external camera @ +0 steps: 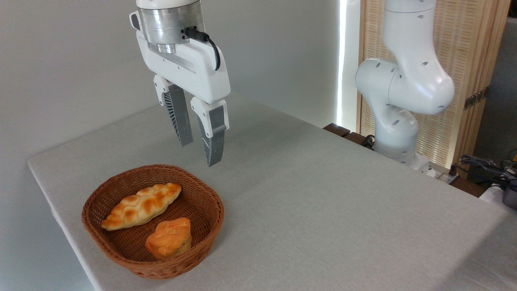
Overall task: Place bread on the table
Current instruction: 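Lower the open gripper toward the orange bun in the wicker basket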
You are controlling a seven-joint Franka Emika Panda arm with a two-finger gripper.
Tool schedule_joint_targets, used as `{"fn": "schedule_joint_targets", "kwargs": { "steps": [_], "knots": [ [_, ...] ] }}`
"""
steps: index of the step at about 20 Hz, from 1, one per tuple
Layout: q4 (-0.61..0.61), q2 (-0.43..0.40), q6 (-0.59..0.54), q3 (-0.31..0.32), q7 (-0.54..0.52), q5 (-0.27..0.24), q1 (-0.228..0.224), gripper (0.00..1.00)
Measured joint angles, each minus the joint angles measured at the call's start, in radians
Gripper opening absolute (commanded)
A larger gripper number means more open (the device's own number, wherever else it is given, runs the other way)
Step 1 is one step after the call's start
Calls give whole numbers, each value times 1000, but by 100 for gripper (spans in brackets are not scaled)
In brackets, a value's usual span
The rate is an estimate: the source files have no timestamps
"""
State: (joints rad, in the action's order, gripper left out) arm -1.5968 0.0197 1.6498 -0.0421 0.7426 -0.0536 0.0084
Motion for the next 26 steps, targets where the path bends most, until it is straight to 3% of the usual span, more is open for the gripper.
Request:
{"fn": "schedule_joint_targets", "kwargs": {
  "steps": [19,26],
  "knots": [
    [0,17,13,-4,0,-1,-3,100],
    [-13,100,229,-8,20,-1,-7,100]
  ]
}}
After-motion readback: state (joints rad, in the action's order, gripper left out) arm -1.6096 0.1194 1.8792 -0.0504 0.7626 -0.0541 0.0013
